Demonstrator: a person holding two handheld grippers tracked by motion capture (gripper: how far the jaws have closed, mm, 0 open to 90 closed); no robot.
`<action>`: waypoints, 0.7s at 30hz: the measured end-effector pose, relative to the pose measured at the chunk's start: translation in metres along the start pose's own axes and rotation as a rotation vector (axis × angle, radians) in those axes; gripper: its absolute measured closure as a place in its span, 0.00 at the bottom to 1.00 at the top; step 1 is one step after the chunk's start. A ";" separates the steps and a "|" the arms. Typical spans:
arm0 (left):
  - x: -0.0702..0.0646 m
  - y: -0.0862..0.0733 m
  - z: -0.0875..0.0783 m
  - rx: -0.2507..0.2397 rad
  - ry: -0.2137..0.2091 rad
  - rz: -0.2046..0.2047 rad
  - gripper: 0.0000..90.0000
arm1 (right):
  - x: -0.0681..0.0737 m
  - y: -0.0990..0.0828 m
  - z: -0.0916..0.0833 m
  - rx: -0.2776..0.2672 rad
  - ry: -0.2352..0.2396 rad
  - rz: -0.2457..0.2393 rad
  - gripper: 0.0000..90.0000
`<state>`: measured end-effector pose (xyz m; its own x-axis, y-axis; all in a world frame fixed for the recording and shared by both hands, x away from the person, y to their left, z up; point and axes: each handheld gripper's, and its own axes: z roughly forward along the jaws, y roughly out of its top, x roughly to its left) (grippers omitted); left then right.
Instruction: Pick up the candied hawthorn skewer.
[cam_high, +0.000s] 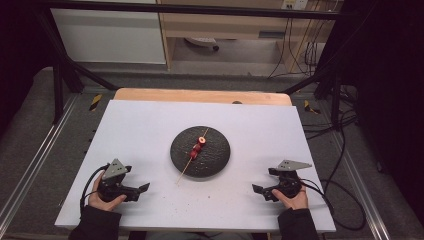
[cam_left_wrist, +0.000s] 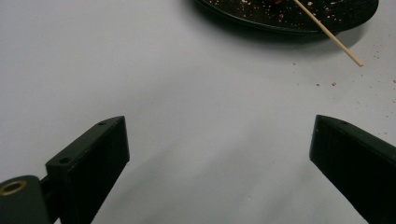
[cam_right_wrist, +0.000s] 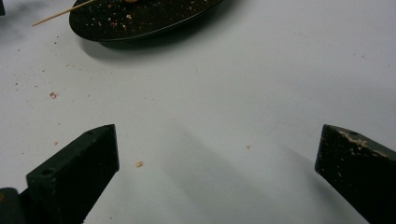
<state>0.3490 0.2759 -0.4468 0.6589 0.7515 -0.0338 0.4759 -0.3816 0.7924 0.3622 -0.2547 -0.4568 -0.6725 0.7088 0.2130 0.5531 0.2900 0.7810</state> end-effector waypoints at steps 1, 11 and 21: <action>0.000 0.000 0.000 0.000 0.000 0.002 0.05 | 0.000 0.000 0.000 0.002 0.000 0.000 0.01; -0.004 0.002 0.001 0.005 0.003 0.014 0.05 | 0.000 0.000 -0.001 -0.006 -0.009 -0.005 0.01; -0.010 0.008 0.004 0.008 0.000 0.022 0.05 | 0.000 0.001 -0.003 -0.016 -0.005 -0.007 0.01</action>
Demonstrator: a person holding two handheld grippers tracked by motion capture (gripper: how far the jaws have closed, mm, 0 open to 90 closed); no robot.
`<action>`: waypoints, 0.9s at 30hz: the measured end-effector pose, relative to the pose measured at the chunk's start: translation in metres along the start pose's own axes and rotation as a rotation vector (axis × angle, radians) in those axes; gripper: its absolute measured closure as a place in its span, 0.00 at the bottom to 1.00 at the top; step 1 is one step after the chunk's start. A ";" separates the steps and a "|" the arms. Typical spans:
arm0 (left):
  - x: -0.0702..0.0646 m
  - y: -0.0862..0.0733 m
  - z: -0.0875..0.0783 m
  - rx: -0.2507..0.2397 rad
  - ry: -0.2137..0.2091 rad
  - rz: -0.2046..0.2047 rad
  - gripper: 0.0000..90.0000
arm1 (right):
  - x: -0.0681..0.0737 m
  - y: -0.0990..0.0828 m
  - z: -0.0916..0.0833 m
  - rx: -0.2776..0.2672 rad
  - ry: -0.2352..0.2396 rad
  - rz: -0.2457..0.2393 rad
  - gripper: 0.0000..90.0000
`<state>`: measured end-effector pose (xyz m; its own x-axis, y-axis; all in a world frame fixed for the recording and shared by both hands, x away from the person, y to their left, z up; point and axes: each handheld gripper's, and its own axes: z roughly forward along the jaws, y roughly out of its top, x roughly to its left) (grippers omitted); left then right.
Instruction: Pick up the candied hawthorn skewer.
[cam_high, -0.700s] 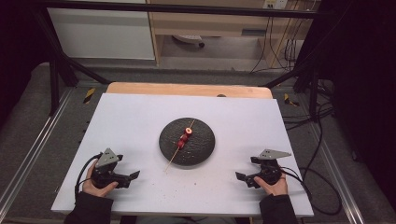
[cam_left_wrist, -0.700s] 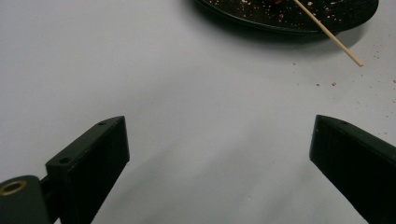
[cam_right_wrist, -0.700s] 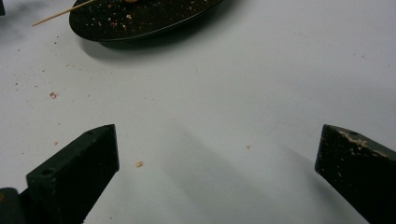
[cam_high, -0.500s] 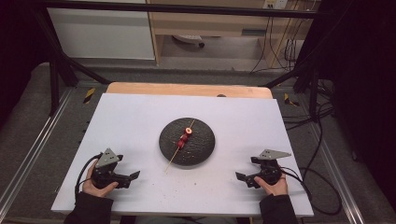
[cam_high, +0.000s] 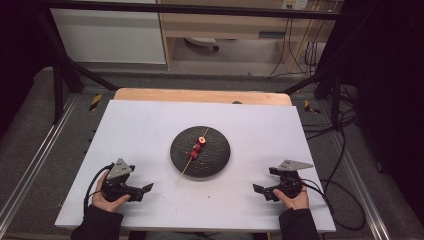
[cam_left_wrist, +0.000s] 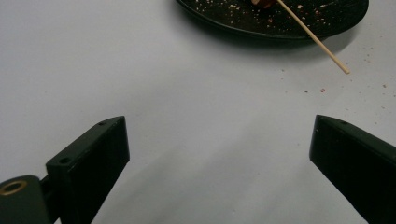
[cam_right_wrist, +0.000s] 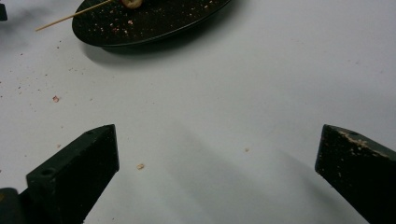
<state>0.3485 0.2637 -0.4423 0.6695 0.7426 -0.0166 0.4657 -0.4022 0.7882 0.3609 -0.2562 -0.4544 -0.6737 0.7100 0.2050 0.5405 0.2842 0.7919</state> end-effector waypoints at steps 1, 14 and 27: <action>-0.001 0.001 0.000 -0.002 0.000 0.000 0.05 | 0.000 0.000 0.000 0.000 -0.001 0.000 0.01; -0.010 0.017 0.003 0.004 -0.005 -0.002 0.05 | 0.000 0.000 0.000 -0.002 -0.003 -0.002 0.01; -0.025 0.038 0.015 0.015 -0.005 0.008 0.07 | 0.000 0.000 0.000 0.003 -0.009 -0.001 0.01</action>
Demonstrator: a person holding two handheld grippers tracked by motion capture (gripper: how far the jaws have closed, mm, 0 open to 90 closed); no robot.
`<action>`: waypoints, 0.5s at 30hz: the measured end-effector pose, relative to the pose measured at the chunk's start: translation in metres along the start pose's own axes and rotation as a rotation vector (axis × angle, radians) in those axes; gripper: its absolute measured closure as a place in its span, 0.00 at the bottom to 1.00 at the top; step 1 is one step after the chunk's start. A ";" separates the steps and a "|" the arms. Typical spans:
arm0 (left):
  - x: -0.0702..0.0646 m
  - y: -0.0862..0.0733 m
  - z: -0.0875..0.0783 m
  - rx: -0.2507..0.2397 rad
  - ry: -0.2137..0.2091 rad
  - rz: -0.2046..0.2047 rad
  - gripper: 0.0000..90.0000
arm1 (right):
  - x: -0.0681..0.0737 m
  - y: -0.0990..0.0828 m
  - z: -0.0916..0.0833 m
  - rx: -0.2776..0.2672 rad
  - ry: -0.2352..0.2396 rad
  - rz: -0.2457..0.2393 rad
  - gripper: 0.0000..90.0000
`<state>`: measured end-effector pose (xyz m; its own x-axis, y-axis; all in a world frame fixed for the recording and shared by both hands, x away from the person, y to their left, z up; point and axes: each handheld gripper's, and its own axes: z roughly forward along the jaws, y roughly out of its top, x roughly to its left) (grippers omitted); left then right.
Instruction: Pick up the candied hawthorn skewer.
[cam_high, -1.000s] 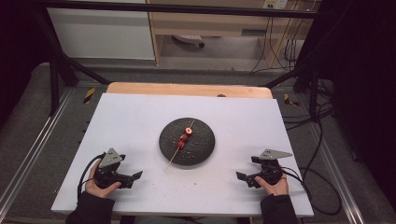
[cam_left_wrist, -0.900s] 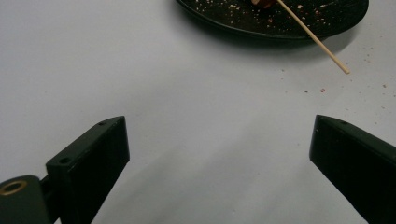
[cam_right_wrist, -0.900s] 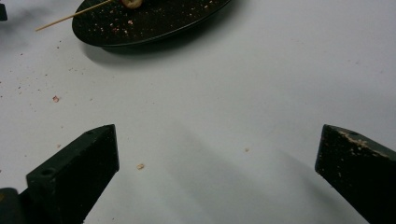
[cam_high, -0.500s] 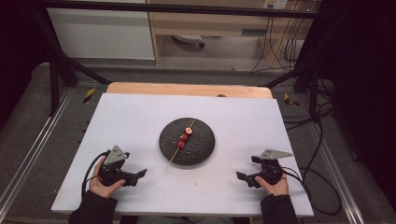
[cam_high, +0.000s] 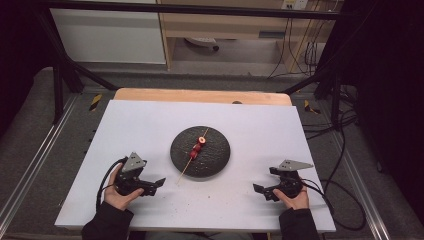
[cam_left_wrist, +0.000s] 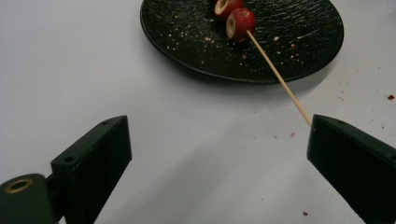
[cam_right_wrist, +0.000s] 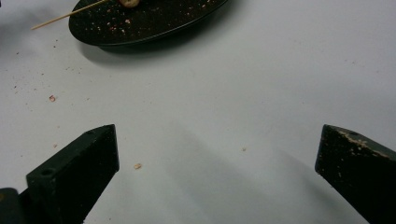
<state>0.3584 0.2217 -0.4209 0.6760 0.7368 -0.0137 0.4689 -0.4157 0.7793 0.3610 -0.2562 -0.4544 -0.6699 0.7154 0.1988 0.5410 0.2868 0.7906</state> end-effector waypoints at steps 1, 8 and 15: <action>-0.001 0.002 0.001 0.003 0.000 -0.001 0.07 | 0.000 0.000 0.000 -0.002 -0.002 0.000 0.01; -0.011 0.018 0.010 0.010 0.001 0.006 0.08 | 0.000 0.000 0.000 0.001 -0.004 0.002 0.01; -0.022 0.036 0.025 0.033 0.010 -0.004 0.11 | 0.000 0.000 0.000 -0.001 -0.002 0.001 0.01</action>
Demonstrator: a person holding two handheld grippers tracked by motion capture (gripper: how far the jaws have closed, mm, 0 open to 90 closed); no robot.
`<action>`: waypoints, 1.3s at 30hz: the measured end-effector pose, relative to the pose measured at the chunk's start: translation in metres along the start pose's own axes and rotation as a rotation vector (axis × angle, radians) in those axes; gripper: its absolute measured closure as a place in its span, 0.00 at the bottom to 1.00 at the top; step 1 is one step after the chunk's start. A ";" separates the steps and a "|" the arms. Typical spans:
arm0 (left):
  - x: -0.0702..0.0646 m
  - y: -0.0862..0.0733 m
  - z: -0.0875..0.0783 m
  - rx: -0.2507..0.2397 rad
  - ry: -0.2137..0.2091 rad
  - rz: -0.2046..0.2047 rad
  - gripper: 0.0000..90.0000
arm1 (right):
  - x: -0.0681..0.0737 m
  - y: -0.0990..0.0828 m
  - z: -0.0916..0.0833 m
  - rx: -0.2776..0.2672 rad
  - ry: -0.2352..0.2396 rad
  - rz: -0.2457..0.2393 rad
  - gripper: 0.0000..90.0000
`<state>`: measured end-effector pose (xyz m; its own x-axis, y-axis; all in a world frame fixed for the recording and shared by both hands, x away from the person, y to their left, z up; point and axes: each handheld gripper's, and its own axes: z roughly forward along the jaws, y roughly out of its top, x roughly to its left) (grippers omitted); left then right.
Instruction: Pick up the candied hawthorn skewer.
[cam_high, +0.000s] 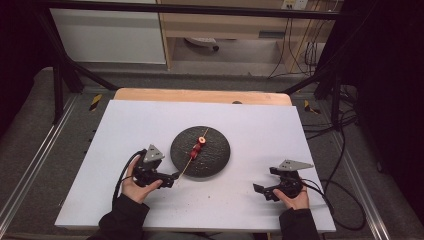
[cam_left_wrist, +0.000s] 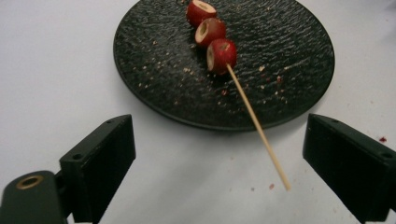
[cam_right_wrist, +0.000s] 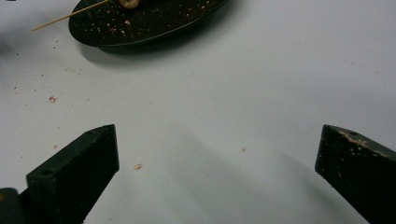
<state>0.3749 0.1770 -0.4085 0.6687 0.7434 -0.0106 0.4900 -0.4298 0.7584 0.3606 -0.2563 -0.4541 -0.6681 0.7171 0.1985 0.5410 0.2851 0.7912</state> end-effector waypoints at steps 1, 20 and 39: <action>-0.001 0.003 0.002 0.003 0.000 -0.002 0.11 | 0.000 0.000 0.000 0.000 0.000 0.000 0.01; -0.019 0.031 0.048 0.148 0.029 -0.029 0.57 | 0.000 0.000 0.000 0.002 -0.001 0.002 0.01; -0.025 0.036 0.063 0.220 0.078 -0.060 0.93 | 0.000 0.000 0.000 0.000 0.000 0.005 0.01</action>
<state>0.4112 0.1106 -0.4226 0.5936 0.8047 0.0059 0.6432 -0.4789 0.5974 0.3611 -0.2563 -0.4539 -0.6655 0.7183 0.2029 0.5447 0.2817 0.7899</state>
